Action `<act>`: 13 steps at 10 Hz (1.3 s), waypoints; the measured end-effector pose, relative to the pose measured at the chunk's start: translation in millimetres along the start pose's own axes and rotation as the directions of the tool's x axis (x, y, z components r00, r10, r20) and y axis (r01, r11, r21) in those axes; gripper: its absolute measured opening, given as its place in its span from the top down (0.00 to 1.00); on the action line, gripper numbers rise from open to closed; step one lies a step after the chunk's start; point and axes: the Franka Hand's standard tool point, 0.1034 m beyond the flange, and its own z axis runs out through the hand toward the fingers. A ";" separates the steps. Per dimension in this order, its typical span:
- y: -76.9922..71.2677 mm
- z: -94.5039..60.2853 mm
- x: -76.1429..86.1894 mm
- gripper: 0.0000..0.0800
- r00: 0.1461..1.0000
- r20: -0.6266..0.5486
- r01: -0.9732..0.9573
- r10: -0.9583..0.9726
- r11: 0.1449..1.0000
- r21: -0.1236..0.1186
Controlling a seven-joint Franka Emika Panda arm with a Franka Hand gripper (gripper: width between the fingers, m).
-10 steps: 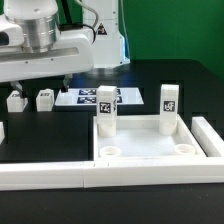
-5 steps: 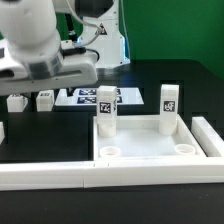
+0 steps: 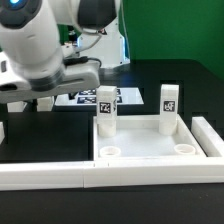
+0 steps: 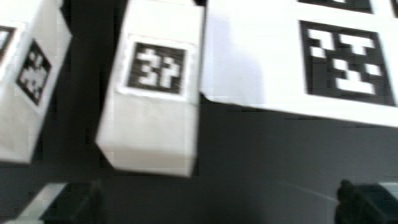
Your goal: Assemble square table
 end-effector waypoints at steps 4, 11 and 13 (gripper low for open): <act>8.0 6.1 -6.7 0.19 1.000 0.016 -0.021 0.021 1.000 0.003; 6.2 22.8 -6.8 0.19 0.998 0.055 -0.017 0.016 1.000 0.004; 5.3 22.2 -5.9 0.20 0.999 0.052 -0.008 0.008 1.000 0.003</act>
Offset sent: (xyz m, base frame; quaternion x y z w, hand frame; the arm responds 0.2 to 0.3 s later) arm 0.0000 0.0000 0.0000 0.0000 0.0000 0.0000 1.0000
